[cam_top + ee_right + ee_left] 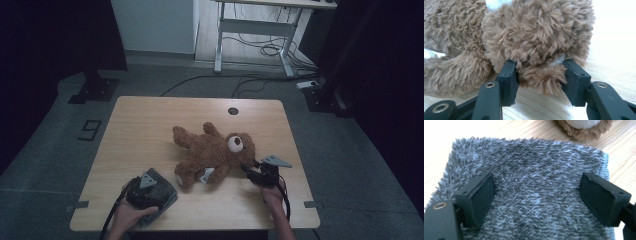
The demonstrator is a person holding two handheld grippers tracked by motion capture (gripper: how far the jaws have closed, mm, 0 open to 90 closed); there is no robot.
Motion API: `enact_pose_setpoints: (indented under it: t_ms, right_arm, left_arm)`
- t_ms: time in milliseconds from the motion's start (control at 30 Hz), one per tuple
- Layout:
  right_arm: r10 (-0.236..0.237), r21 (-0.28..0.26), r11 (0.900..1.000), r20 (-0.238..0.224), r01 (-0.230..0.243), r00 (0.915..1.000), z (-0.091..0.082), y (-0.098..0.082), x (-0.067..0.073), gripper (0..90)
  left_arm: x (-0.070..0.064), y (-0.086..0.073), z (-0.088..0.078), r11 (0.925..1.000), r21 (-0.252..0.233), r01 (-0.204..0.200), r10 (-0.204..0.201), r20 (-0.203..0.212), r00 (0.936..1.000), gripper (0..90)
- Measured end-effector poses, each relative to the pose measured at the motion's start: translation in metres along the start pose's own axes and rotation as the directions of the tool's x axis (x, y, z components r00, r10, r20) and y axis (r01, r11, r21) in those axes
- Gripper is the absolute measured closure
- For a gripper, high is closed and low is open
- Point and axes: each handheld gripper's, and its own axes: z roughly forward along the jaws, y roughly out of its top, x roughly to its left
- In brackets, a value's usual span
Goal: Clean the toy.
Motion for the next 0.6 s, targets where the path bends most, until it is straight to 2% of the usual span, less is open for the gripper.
enact_pose_setpoints:
  t_ms: [133,233,367,400,433,467,533,600]
  right_arm:
    - [-0.003,0.001,1.0,0.005,0.003,1.0,0.0,-0.001,0.001,49.4]
    - [0.0,0.002,1.0,0.005,0.0,1.0,0.0,-0.002,0.0,49.4]
    - [0.002,0.001,1.0,0.005,-0.002,1.0,0.0,-0.002,0.0,49.4]
    - [0.002,0.001,1.0,0.005,-0.002,1.0,0.0,-0.002,0.0,49.4]
    - [0.004,0.0,1.0,0.005,-0.004,1.0,0.0,-0.002,0.0,49.4]
    - [0.002,0.002,1.0,0.007,-0.002,1.0,0.0,-0.002,0.0,49.4]
    - [0.002,0.005,1.0,0.005,-0.002,1.0,0.0,-0.002,0.001,50.3]
    - [0.006,0.009,1.0,0.001,-0.006,1.0,0.0,-0.001,0.0,51.5]
  left_arm:
    - [0.0,0.0,0.0,1.0,0.004,0.004,-0.004,-0.008,1.0,16.1]
    - [0.003,0.0,-0.002,0.9999,-0.007,0.013,-0.013,-0.02,0.9997,22.0]
    - [0.007,-0.003,-0.004,0.9994,-0.025,0.023,-0.024,-0.032,0.9992,39.0]
    - [0.009,-0.003,-0.005,0.9992,-0.03,0.027,-0.028,-0.036,0.9989,39.0]
    - [0.01,-0.004,-0.006,0.9989,-0.036,0.031,-0.032,-0.041,0.9986,44.4]
    - [0.012,-0.005,-0.007,0.9984,-0.043,0.037,-0.039,-0.05,0.998,54.6]
    - [0.013,-0.005,-0.008,0.998,-0.047,0.042,-0.045,-0.054,0.9975,62.9]
    - [0.013,-0.004,-0.008,0.9975,-0.053,0.048,-0.05,-0.046,0.9977,67.4]
